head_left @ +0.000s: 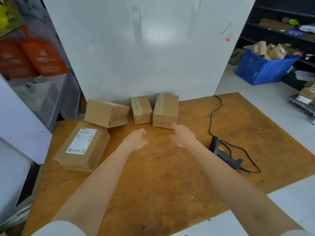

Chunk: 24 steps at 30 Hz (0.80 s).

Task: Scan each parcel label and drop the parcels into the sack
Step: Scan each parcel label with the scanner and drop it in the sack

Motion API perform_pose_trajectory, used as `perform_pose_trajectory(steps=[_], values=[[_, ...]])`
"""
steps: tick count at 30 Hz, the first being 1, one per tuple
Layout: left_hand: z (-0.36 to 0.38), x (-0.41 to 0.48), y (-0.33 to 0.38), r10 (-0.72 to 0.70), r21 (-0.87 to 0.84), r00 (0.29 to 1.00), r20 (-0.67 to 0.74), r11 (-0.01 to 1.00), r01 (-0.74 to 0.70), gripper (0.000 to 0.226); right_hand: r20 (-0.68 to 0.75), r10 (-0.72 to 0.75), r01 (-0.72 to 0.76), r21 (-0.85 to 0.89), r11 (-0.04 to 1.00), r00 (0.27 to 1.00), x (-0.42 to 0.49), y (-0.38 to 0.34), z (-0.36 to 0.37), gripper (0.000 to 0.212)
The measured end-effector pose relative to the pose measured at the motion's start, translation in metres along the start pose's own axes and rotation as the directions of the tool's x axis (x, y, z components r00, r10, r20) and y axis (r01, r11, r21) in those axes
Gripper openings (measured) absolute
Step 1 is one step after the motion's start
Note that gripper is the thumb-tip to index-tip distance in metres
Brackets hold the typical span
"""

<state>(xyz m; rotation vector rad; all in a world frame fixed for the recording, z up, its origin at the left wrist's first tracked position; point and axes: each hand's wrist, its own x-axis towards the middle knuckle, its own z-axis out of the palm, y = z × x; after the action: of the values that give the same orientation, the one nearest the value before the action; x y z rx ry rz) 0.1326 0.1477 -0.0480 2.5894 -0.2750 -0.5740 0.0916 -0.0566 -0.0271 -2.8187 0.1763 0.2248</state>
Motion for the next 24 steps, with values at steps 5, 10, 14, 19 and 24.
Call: perform_pose_trajectory(steps=[5, 10, 14, 19, 24], values=[[0.006, 0.052, 0.032, 0.002, -0.008, 0.999, -0.046, 1.000, -0.002, 0.059, 0.010, 0.007, -0.007, 0.016, 1.000, 1.000, 0.046, 0.037, -0.008, 0.047], [0.020, 0.099, 0.057, -0.082, -0.098, 0.992, -0.097, 0.993, 0.072, 0.071, 0.085, -0.047, 0.040, 0.082, 0.996, 0.995, 0.089, 0.070, -0.007, 0.052], [0.033, 0.139, 0.075, -0.178, -0.233, 0.974, -0.141, 0.962, 0.142, 0.078, 0.132, -0.118, 0.098, 0.149, 0.984, 0.984, 0.128, 0.096, -0.001, 0.061], [0.045, 0.159, 0.086, -0.239, -0.347, 0.952, -0.193, 0.924, 0.162, 0.076, 0.161, -0.241, 0.195, 0.255, 0.947, 0.957, 0.161, 0.110, 0.010, 0.070], [0.056, 0.153, 0.100, -0.302, -0.387, 0.918, -0.258, 0.903, 0.188, 0.078, 0.077, -0.246, 0.207, 0.338, 0.918, 0.966, 0.162, 0.106, 0.022, 0.068]])
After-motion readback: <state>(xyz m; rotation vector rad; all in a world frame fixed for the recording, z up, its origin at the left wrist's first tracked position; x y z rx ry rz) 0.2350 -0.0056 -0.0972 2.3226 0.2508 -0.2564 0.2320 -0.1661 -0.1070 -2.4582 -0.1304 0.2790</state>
